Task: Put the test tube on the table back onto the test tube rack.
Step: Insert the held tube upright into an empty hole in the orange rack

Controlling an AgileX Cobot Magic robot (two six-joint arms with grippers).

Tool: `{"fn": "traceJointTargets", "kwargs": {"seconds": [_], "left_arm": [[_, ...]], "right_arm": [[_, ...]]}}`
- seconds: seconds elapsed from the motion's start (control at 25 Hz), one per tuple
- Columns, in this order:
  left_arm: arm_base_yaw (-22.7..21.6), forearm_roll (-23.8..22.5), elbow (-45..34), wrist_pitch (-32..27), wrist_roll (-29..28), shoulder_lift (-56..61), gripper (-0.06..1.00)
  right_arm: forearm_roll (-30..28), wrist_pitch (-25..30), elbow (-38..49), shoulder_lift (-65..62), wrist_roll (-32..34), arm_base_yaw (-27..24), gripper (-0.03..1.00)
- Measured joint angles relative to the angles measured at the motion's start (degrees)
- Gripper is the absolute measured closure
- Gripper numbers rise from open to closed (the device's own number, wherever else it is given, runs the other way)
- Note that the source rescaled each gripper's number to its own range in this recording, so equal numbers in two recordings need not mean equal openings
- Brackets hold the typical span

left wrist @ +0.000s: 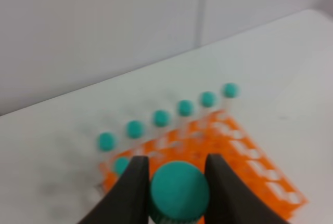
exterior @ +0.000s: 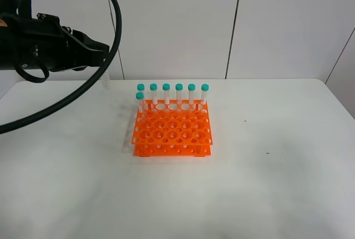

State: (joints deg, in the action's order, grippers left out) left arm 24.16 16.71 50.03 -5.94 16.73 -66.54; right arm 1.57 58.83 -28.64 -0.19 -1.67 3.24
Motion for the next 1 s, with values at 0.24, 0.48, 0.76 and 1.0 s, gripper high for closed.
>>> {"fn": "traceJointTargets", "kwargs": {"seconds": [0.24,0.48,0.76,1.0], "left_arm": [[0.00,-14.59,0.00,7.57,-12.73,-0.60,0.93],[6.71,-16.71,0.00,13.27,-13.30,-6.23,0.93],[13.31,-16.71,6.65,14.85,-13.71,-20.02,0.93],[13.13,-16.71,15.07,12.36,-15.36,-30.06,0.93]], "right_arm": [[0.00,0.00,0.00,0.00,0.00,0.00,-0.03],[0.00,0.00,0.00,0.00,0.00,0.00,-0.03],[0.00,0.00,0.00,0.00,0.00,0.00,-0.03],[0.00,0.00,0.00,0.00,0.00,0.00,-0.03]]}}
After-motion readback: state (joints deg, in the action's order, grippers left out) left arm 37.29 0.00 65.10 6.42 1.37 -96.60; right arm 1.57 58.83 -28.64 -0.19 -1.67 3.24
